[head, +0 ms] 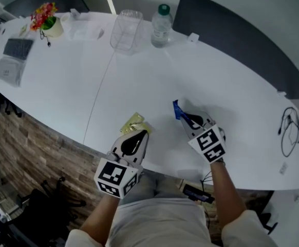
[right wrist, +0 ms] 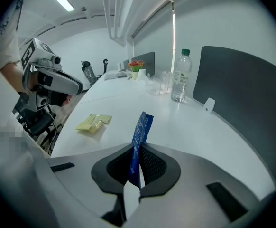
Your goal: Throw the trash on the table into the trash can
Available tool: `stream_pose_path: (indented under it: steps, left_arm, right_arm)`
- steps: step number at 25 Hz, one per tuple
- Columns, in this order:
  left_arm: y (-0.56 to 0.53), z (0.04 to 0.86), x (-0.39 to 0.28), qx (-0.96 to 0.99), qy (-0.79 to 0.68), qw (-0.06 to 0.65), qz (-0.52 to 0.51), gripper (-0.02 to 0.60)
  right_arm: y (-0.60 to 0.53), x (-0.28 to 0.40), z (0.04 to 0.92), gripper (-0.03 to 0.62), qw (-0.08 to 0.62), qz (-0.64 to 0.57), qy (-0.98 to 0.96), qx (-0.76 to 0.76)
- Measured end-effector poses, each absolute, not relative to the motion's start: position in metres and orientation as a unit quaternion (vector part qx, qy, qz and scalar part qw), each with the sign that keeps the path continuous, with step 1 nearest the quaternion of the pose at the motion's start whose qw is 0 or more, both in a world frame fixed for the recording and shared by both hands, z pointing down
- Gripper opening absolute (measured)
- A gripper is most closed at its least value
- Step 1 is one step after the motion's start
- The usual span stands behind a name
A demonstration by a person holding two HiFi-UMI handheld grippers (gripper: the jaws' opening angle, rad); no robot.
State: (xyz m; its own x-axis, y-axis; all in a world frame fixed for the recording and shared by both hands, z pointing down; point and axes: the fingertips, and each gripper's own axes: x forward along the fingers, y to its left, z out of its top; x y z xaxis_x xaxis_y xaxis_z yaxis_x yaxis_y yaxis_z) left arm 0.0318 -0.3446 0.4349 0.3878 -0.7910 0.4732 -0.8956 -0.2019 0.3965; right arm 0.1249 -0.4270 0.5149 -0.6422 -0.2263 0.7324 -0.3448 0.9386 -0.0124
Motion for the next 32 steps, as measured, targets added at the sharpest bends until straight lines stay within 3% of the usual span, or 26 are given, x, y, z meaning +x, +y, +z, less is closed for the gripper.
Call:
stream_pose_path:
  steps: [21, 32]
  left_arm:
    - [-0.237, 0.356, 0.08, 0.762, -0.595, 0.246, 0.063, 0.0]
    - [-0.172, 0.339, 0.074, 0.734, -0.635, 0.232, 0.063, 0.0]
  right_arm:
    - [-0.301, 0.208, 0.445, 0.037, 0.332, 0.109, -0.924, 0.157]
    - [-0.254, 0.203, 0.429, 0.037, 0.319, 0.105, -0.934, 0.122]
